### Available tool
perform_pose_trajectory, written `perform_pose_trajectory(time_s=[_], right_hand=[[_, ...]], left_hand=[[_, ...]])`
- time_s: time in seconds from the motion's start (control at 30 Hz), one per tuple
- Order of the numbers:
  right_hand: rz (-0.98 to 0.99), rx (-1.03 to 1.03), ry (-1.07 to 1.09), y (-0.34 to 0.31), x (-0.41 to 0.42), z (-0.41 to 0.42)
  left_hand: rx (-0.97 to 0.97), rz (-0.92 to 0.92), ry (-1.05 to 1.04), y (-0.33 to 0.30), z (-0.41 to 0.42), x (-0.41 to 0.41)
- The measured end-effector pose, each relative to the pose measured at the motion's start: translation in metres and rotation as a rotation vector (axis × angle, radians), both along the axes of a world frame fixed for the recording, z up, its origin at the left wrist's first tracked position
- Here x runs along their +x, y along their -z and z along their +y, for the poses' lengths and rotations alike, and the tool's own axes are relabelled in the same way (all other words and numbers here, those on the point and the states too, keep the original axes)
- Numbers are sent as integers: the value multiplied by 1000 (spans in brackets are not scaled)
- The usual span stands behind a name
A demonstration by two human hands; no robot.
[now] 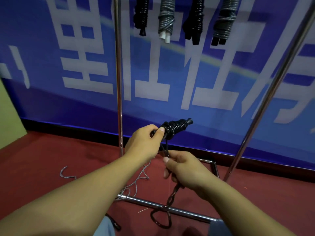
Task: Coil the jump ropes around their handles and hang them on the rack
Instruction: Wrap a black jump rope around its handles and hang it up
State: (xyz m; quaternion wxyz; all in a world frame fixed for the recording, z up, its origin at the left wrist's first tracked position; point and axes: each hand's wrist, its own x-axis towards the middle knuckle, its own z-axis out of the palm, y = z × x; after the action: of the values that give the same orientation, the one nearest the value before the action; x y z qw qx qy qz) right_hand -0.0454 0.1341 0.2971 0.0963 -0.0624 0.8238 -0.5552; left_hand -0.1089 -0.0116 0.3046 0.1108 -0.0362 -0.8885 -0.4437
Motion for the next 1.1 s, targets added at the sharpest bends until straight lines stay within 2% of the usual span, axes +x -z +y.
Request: perform_pose_trajectory(time_s=[0.07, 0.13, 0.37, 0.47, 0.6, 0.7, 0.87, 1.1], right_hand=[[23, 74, 6, 3, 0, 0], [57, 126, 13, 6, 0, -1], [364, 415, 24, 5, 1, -3], [369, 415, 20, 5, -1, -2], [262, 357, 4, 5, 1, 0], [135, 234, 34, 8, 3, -5], [-4, 113, 71, 7, 8, -15], [-17, 71, 122, -4, 8, -3]], left_hand=[[-111, -8, -15, 0, -1, 1], [-105, -18, -5, 1, -1, -1], [358, -141, 73, 6, -2, -4], [552, -237, 117, 5, 0, -6], [639, -275, 88, 4, 0, -5], [491, -175, 16, 9, -1, -9], [-81, 28, -39, 20, -9, -19], [-311, 29, 12, 24, -27, -29]])
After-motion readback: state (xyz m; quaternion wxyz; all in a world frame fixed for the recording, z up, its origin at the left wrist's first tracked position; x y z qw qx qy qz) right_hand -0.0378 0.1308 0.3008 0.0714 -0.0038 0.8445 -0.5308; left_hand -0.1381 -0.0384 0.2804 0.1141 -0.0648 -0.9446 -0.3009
